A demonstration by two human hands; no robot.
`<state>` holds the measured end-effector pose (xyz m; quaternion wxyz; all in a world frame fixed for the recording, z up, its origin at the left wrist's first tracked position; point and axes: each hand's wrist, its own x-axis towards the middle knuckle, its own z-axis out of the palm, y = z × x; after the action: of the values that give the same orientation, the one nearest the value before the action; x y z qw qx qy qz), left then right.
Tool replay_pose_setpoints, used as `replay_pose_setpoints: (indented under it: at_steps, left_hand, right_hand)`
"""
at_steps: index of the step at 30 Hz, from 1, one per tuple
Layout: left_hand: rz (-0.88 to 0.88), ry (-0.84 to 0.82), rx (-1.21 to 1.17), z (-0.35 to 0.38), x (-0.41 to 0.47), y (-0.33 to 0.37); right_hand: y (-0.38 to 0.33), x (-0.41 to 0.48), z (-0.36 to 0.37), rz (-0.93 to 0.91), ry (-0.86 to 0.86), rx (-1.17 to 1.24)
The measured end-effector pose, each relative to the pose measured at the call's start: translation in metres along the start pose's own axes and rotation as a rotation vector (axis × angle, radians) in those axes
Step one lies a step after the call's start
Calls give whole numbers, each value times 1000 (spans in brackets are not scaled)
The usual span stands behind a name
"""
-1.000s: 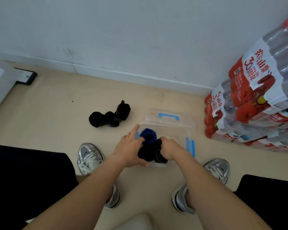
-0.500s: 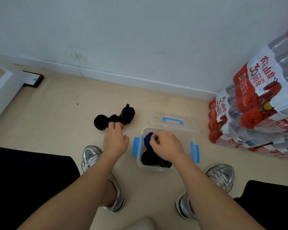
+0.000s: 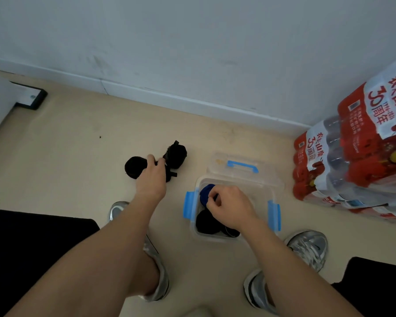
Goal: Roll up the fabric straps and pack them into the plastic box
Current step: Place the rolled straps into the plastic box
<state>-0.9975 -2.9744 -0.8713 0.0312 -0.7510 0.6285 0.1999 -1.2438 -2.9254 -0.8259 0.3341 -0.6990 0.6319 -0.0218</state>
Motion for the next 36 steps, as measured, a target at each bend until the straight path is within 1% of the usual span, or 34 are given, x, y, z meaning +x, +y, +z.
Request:
replay_pose_setpoints:
  at_steps: [2, 4, 7, 10, 12, 13, 15, 17, 19, 21, 25, 27, 29, 30, 31, 32, 34, 36]
  left_hand:
    - [-2, -18, 11, 2, -1, -2]
    - [-16, 6, -7, 2, -6, -2]
    - [-54, 160, -65, -5, -22, 0]
    - [-62, 333, -174, -20, -40, 11]
    - [6, 407, -284, -34, -48, 22]
    - [67, 407, -331, -41, -51, 28]
    - [220, 337, -377, -53, -60, 45]
    - [358, 224, -385, -60, -68, 66]
    - [433, 127, -412, -60, -76, 86]
    - [470, 63, -460, -56, -83, 101]
    - [506, -38, -453, -41, -96, 124]
    - [493, -70, -491, -32, -102, 132]
    - [445, -127, -549, -25, -104, 132]
    - [429, -155, -539, -21, -104, 129]
    - [437, -173, -475, -18, -103, 124]
    - [464, -187, -358, -14, -103, 119]
    - [550, -212, -107, -6, -104, 110]
    - [635, -243, 53, 5, -108, 107]
  right_hand:
    - [1, 0, -1, 0, -9, 3]
    - [2, -1, -2, 4, -9, -5]
    - [1, -3, -10, 17, 21, -18]
    - [1, -5, -18, 16, 84, -36]
    - [1, -8, -24, -11, 143, -27]
    - [0, -12, -26, -39, 182, -13]
    - [-3, -20, -34, -110, 247, 18]
    - [-5, -30, -42, -157, 291, 28]
    - [1, -39, -50, -178, 294, -39]
    - [13, -50, -56, -167, 260, -118]
    - [30, -67, -63, -134, 175, -114]
    - [36, -67, -62, -112, 153, -137]
    - [46, -67, -59, -55, 159, -152]
    - [51, -68, -58, -16, 160, -146]
    - [57, -68, -57, 20, 163, -134]
    - [62, -68, -55, 46, 163, -127]
    - [68, -66, -51, 75, 144, -144]
    - [70, -60, -45, 104, 120, -155]
